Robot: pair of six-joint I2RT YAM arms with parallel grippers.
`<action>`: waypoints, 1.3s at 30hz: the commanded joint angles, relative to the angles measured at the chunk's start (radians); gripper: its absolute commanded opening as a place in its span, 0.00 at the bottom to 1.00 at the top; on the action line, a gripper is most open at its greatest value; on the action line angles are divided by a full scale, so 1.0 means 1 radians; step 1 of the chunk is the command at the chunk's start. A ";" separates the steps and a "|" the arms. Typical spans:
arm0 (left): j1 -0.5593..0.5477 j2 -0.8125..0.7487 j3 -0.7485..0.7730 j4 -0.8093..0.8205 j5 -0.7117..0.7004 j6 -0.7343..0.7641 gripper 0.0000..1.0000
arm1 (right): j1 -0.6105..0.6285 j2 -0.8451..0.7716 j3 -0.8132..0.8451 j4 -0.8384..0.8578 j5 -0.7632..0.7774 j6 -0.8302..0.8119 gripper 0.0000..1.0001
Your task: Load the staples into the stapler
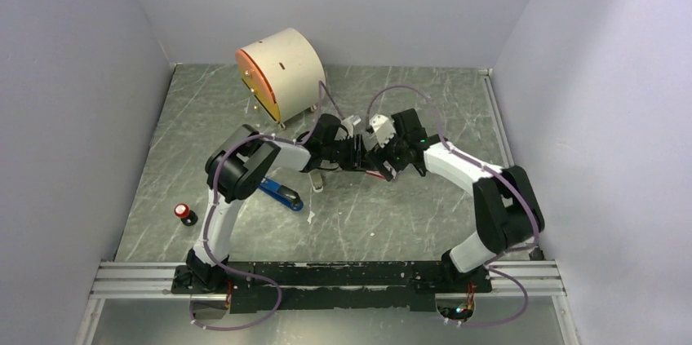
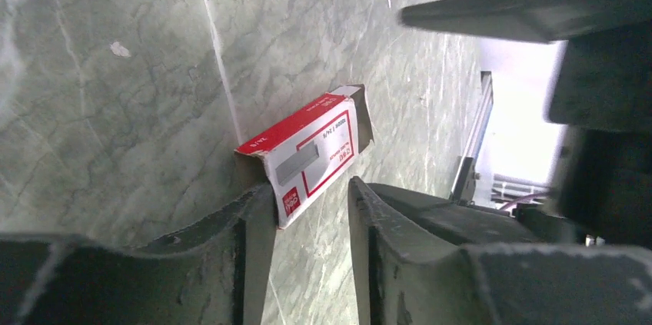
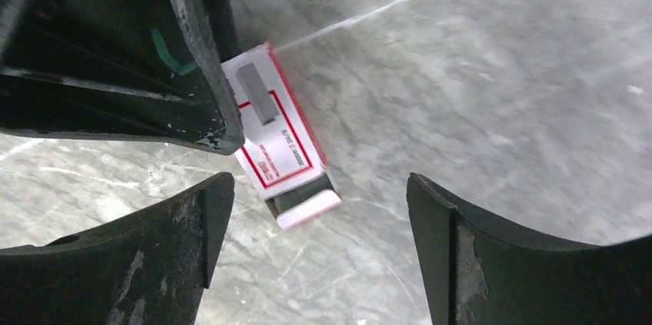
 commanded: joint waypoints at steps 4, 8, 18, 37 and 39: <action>0.008 -0.064 -0.002 -0.160 -0.121 0.098 0.59 | -0.029 -0.166 0.049 0.060 0.092 0.177 0.88; 0.008 -0.086 -0.003 -0.189 -0.128 0.112 0.68 | -0.033 -0.200 0.092 0.132 0.248 0.405 0.88; 0.009 -0.140 -0.015 -0.316 -0.265 0.179 0.86 | -0.033 -0.182 0.107 -0.125 0.355 0.964 0.80; 0.036 -0.239 -0.148 -0.267 -0.354 -0.018 0.94 | -0.029 -0.159 -0.090 0.046 0.109 1.029 0.67; 0.037 -0.232 -0.150 -0.266 -0.347 -0.018 0.93 | -0.022 -0.132 -0.078 0.062 0.080 1.013 0.68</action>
